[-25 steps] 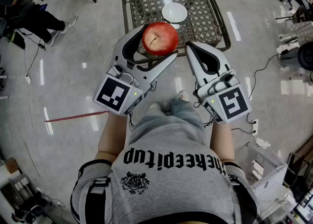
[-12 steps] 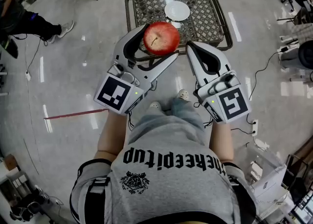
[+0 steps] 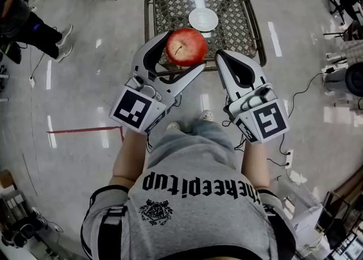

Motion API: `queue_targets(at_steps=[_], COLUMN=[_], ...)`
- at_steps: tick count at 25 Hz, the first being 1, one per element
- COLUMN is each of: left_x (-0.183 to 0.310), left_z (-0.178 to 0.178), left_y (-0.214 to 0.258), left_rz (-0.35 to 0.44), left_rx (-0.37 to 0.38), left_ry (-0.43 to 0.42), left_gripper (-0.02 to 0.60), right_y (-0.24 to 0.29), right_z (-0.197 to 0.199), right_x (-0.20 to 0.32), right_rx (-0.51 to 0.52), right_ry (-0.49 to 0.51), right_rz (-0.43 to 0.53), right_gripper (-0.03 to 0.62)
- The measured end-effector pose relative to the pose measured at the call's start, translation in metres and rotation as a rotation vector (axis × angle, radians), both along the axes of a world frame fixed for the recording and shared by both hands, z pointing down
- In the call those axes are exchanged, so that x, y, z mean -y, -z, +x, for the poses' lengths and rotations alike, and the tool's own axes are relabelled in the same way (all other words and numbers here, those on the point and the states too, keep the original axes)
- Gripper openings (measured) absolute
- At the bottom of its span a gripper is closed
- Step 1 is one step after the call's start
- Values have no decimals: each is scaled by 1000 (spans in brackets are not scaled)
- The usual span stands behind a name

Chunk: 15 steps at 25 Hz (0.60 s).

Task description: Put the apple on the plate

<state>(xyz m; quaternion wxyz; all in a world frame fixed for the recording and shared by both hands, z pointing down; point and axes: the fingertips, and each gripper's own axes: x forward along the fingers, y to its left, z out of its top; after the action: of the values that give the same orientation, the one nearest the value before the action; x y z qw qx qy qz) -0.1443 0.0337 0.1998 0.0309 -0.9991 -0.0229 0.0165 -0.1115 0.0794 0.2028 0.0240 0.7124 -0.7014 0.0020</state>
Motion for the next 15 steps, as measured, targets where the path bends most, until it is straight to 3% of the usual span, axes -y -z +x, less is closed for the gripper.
queue_targets(at_steps=[5, 10, 15], left_x=[-17, -12, -17], left_z=[27, 42, 55], left_y=[-10, -5, -7], left_rz=[1, 12, 0], left_rx=[38, 3, 49], left_ry=[36, 79, 120], left_gripper=[403, 403, 403], right_y=[-4, -4, -2], right_z=[30, 46, 61], right_x=[-14, -9, -10], right_rx=[6, 6, 16], right_ry=[39, 78, 118], right_rz=[11, 9, 13], right_gripper=[2, 2, 2])
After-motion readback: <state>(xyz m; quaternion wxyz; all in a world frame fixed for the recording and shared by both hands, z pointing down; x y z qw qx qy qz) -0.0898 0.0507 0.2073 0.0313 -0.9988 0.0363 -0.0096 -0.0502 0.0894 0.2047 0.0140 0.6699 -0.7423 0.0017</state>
